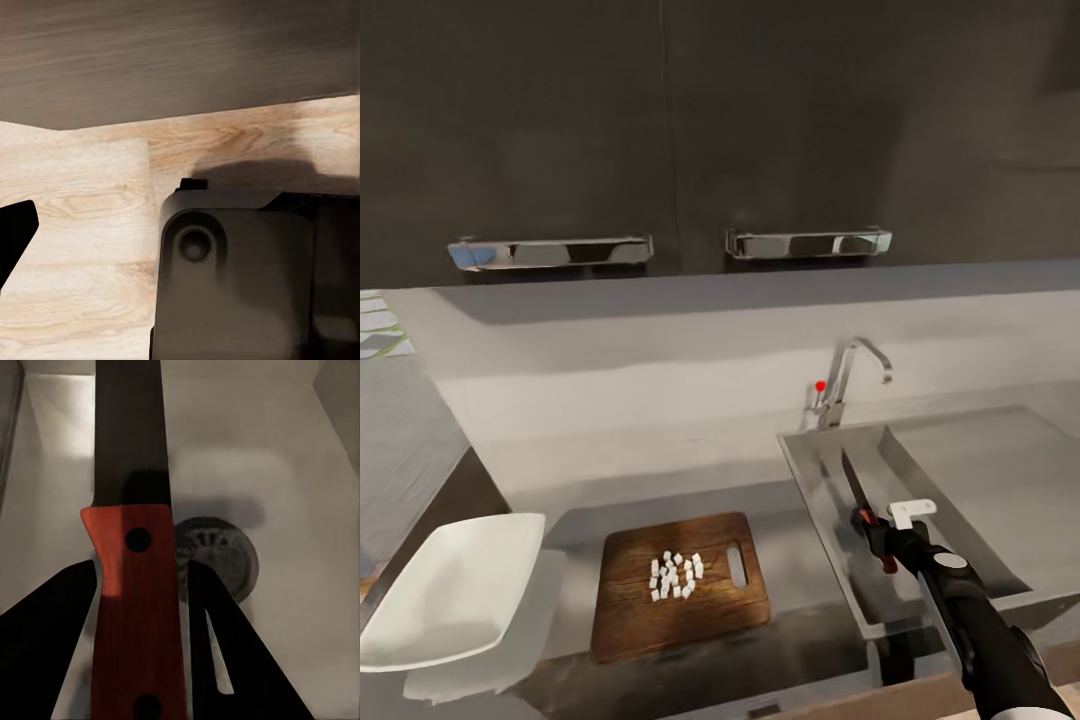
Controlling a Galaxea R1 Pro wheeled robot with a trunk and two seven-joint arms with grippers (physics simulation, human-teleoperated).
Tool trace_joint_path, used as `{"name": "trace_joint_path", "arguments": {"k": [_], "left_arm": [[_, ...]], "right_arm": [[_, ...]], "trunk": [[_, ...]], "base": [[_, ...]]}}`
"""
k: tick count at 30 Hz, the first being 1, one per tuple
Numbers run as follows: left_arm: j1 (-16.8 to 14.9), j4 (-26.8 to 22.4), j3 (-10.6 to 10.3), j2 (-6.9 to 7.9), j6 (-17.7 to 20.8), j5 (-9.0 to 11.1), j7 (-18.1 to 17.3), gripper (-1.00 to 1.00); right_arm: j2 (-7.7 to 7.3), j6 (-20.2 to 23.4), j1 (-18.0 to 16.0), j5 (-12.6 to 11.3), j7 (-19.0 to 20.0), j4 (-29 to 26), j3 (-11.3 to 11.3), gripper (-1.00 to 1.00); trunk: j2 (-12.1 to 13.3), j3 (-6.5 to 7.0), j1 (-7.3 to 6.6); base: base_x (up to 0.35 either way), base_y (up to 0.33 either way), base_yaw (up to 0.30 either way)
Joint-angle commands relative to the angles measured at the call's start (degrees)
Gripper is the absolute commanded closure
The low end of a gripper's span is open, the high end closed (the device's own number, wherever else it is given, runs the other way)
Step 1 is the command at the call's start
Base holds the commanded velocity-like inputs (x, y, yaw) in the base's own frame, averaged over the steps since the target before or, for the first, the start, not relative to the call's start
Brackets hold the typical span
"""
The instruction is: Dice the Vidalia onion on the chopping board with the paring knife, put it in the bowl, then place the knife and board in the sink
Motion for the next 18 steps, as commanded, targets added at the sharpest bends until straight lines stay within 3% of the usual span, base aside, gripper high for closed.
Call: {"name": "trace_joint_path", "arguments": {"k": [1,7,18], "left_arm": [[-0.1,0.3,-0.5,-0.03,-0.4,0.6,0.1,-1.00],[-0.1,0.2,-0.5,-0.03,-0.5,0.6,0.1,-1.00],[-0.1,0.0,-0.3,-0.05,-0.5,0.7,0.1,-1.00]], "right_arm": [[0.00,0.3,0.0,0.7,0.6,-0.1,-0.1,1.00],[0.09,0.3,0.0,1.2,0.6,-0.1,-0.1,1.00],[-0.02,0.3,0.0,1.2,0.6,-0.1,-0.1,1.00]], "trunk": [[-0.1,-0.12,0.06],[-0.1,-0.12,0.06],[-0.1,-0.12,0.06]], "base": [[0.301,-0.029,0.000],[0.231,-0.010,0.000],[0.019,0.000,0.000]]}}
